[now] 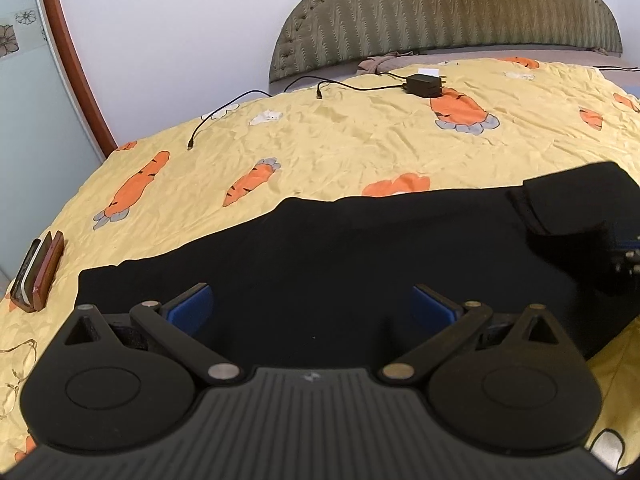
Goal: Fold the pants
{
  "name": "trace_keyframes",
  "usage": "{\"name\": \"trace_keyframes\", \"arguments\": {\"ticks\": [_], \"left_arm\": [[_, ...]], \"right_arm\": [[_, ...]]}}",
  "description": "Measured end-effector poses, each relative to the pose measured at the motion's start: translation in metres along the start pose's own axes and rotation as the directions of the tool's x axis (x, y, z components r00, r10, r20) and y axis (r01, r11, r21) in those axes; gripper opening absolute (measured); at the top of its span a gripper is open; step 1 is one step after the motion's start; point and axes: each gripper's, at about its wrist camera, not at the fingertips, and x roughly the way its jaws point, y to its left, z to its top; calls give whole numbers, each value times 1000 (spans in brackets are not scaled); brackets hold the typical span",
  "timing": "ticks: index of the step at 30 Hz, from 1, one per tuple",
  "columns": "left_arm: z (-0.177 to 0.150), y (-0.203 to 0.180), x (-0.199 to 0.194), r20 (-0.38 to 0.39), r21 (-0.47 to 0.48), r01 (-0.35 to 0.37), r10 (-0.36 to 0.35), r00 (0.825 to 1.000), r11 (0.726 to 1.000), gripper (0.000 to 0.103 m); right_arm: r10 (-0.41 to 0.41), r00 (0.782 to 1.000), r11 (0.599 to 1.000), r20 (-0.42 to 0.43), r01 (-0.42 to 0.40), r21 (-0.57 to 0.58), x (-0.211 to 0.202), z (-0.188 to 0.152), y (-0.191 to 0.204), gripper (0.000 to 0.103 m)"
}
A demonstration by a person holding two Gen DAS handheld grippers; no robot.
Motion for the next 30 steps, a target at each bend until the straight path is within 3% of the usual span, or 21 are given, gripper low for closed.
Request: {"name": "trace_keyframes", "arguments": {"ticks": [11, 15, 27, 30], "left_arm": [[0, 5, 4, -13, -33, -6, 5, 1000, 999, 103], [0, 9, 6, -17, -47, 6, -7, 1000, 999, 103], [23, -6, 10, 18, -19, 65, -64, 998, 998, 103], [34, -17, 16, 23, 2, 76, -76, 997, 997, 103]], "right_arm": [[78, 997, 993, -21, -80, -85, 13, 0, 43, 8], [32, 997, 988, -67, -42, -148, 24, -3, 60, 9], [111, 992, 988, -59, -117, -106, -16, 3, 35, 12], [45, 998, 991, -45, -51, -126, -6, 0, 42, 12]]}}
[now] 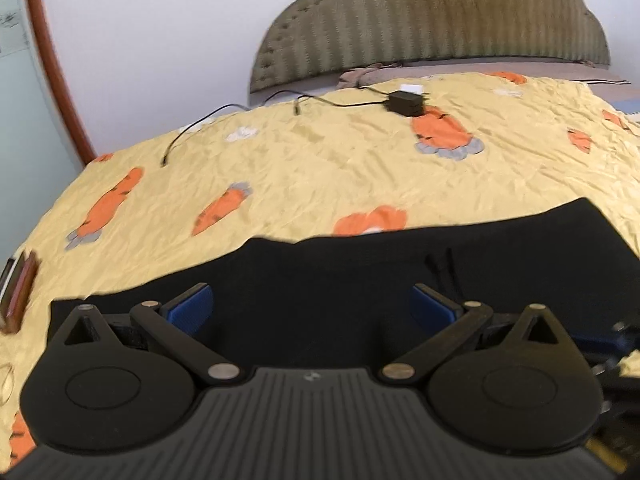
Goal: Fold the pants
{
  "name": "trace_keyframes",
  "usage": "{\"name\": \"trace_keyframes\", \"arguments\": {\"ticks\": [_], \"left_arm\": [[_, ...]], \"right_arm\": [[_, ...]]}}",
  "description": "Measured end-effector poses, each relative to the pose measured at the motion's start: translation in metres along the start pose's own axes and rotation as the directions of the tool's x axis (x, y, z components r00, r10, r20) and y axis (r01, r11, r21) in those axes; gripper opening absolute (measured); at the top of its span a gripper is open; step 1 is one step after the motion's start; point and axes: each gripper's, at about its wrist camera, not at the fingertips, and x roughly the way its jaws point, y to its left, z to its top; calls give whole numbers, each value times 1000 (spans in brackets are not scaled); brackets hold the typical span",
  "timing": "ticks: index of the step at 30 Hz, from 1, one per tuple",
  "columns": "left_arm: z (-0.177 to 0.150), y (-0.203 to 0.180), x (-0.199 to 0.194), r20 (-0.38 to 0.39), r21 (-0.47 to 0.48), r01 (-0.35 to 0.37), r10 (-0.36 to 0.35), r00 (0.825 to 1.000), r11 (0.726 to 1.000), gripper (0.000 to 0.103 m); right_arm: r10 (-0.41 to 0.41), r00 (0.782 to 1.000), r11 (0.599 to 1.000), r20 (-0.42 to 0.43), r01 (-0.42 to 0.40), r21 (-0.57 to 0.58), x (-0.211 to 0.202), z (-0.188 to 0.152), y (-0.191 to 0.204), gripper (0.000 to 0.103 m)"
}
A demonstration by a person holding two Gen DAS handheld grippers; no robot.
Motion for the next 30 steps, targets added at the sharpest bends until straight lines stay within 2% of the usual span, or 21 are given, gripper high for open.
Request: {"name": "trace_keyframes", "arguments": {"ticks": [2, 5, 9, 11, 14, 16, 19, 25, 28, 30], "left_arm": [[8, -7, 6, -2, 5, 32, -32, 999, 999, 103], [20, -21, 13, 11, 27, 74, -75, 997, 997, 103], [29, -42, 22, 50, 52, 121, -123, 991, 991, 103], [29, -55, 34, 37, 74, 145, -148, 988, 987, 103], [21, -71, 57, -37, 119, 148, -145, 989, 982, 103], [14, -77, 66, -61, 144, 123, -115, 991, 982, 103], [8, -73, 64, -51, 140, 108, -102, 993, 984, 103], [13, -60, 44, -3, 120, 86, -86, 996, 989, 103], [15, -58, 36, -4, 103, 98, -98, 995, 990, 103], [14, -55, 30, -3, 98, 87, -87, 996, 991, 103]], "right_arm": [[-43, 999, 999, -25, 44, 7, 10, -1, 1, 12], [-66, 996, 997, -59, 64, -29, 18, -5, 7, 11], [-49, 998, 999, -40, 50, 21, 11, -5, 2, 12], [-55, 997, 998, -60, 56, 17, 14, -7, 1, 11], [-61, 996, 998, -60, 62, 17, 11, -8, 1, 12], [-58, 997, 997, -43, 60, 49, 1, -7, -5, 12], [-93, 996, 988, 9, 91, 124, -23, -11, -26, 12], [-213, 976, 937, 39, 193, 292, -60, -32, -85, 14], [-235, 972, 891, 28, 204, 405, -67, -42, -115, 24], [-238, 971, 862, 32, 196, 468, -71, -48, -127, 26]]}}
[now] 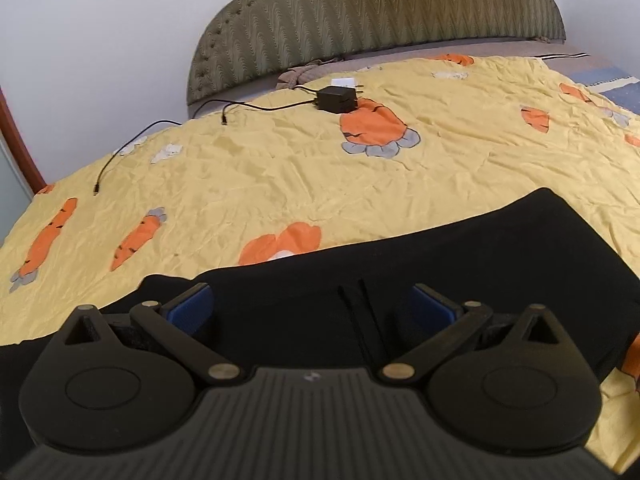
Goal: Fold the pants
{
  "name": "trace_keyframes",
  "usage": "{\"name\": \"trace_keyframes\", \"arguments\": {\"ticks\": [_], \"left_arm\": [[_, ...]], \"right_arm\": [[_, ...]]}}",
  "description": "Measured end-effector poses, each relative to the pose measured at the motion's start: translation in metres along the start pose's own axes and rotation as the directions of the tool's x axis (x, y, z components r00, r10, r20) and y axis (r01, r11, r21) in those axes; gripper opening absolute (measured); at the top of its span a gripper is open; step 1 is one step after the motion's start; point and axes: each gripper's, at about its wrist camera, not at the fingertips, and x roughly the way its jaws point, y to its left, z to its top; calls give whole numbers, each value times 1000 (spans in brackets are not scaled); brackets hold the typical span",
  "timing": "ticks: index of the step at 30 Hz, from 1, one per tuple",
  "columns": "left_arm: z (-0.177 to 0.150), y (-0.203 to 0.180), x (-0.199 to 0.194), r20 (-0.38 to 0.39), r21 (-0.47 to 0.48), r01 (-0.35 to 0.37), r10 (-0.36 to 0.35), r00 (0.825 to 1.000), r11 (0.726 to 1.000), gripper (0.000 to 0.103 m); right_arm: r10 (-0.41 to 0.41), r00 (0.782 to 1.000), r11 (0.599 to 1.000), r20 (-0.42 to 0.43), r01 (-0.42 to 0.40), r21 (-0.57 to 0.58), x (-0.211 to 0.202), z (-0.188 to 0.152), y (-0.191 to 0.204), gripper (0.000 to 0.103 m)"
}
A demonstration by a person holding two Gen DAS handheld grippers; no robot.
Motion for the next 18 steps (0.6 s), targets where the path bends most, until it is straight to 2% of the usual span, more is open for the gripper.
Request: {"name": "trace_keyframes", "arguments": {"ticks": [2, 5, 6, 8, 9, 10, 15, 18], "left_arm": [[-3, 8, -8, 10, -14, -8, 8, 1000, 1000, 103], [-11, 29, -25, 33, -44, -31, 32, 999, 999, 103], [-14, 39, -31, 36, -53, -41, 43, 998, 998, 103], [-24, 64, -43, 36, -89, -65, 68, 997, 994, 103], [-29, 77, -48, 28, -110, -81, 84, 996, 991, 103], [-35, 94, -54, 13, -136, -100, 102, 995, 986, 103], [-68, 167, -79, -49, -245, -187, 181, 982, 951, 103], [-85, 203, -93, -87, -279, -232, 216, 972, 932, 103]], "right_arm": [[-1, 1000, 1000, 1, 1, 20, 0, 1, 3, 26], [74, 997, 996, -10, -74, -57, -1, -4, 37, 29], [99, 995, 991, -24, -101, -90, 0, -7, 53, 33], [142, 989, 975, -49, -148, -166, 4, -13, 87, 52], [160, 986, 966, -49, -166, -200, 3, -17, 105, 71], [182, 982, 954, -44, -187, -235, 2, -23, 125, 84], [277, 960, 878, -42, -271, -394, -4, -51, 214, 86], [319, 946, 831, -63, -311, -462, -4, -67, 261, 93]]}}
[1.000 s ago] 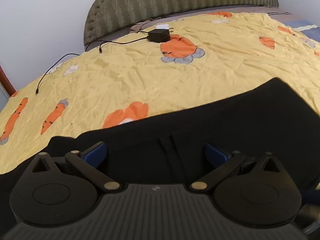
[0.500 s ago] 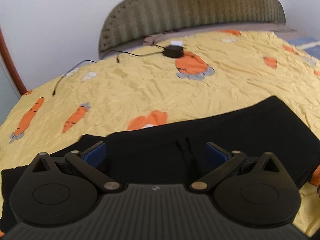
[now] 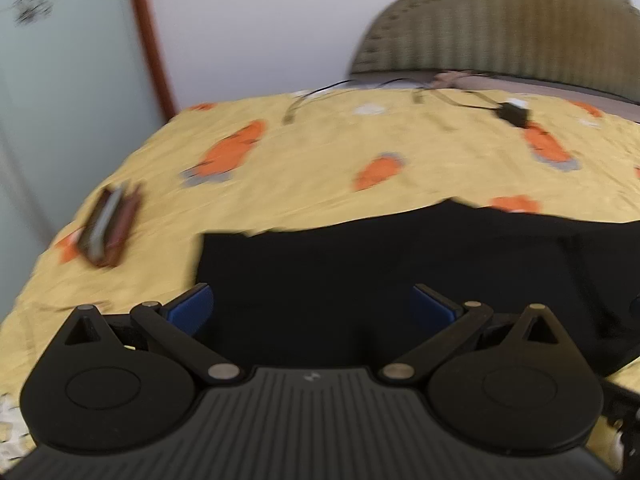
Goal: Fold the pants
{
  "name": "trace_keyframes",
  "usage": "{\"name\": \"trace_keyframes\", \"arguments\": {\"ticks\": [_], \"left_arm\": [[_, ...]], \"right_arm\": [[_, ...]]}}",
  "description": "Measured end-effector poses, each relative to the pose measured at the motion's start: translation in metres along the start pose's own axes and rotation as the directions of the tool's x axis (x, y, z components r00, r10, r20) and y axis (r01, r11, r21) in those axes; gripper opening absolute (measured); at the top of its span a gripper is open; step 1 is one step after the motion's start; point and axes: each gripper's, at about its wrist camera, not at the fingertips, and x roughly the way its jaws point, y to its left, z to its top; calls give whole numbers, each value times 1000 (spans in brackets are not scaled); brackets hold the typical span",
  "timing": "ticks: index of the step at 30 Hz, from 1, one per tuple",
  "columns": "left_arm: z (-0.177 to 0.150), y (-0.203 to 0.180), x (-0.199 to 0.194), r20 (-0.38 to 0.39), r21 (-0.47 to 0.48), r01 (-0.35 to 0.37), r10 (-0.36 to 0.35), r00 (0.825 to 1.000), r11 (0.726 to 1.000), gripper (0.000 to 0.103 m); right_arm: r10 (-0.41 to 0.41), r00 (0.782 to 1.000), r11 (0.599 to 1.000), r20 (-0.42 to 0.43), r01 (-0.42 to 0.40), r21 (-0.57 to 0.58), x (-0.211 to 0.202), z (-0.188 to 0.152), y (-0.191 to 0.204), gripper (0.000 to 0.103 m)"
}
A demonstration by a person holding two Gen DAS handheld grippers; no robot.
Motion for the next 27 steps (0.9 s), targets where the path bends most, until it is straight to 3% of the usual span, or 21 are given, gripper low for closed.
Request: {"name": "trace_keyframes", "arguments": {"ticks": [3, 6, 10, 12, 16, 23, 27], "left_arm": [[-5, 39, -6, -1, -44, -49, 49, 999, 998, 103], [-10, 74, -12, 4, -91, -100, 100, 995, 991, 103], [-17, 109, -11, -11, -144, -186, 186, 983, 972, 103], [-21, 123, -6, -45, -158, -160, 155, 987, 974, 103], [-29, 138, -4, -69, -195, -47, 34, 997, 980, 103], [-22, 145, 1, -59, -130, -88, 81, 995, 988, 103], [-17, 140, 2, -47, -93, -115, 111, 993, 989, 103]], "right_arm": [[-12, 1000, 990, 17, 14, -139, 14, 3, 47, 94], [-40, 998, 943, 57, 56, -327, 31, 2, 92, 94], [-123, 983, 815, 138, 179, -550, 54, -5, 151, 94], [-137, 977, 757, 164, 210, -619, 68, -10, 173, 94], [-105, 984, 693, 145, 177, -699, 85, -18, 205, 94], [-146, 968, 556, 205, 251, -792, 113, -29, 236, 94], [-149, 969, 542, 198, 247, -803, 124, -28, 238, 93]]}}
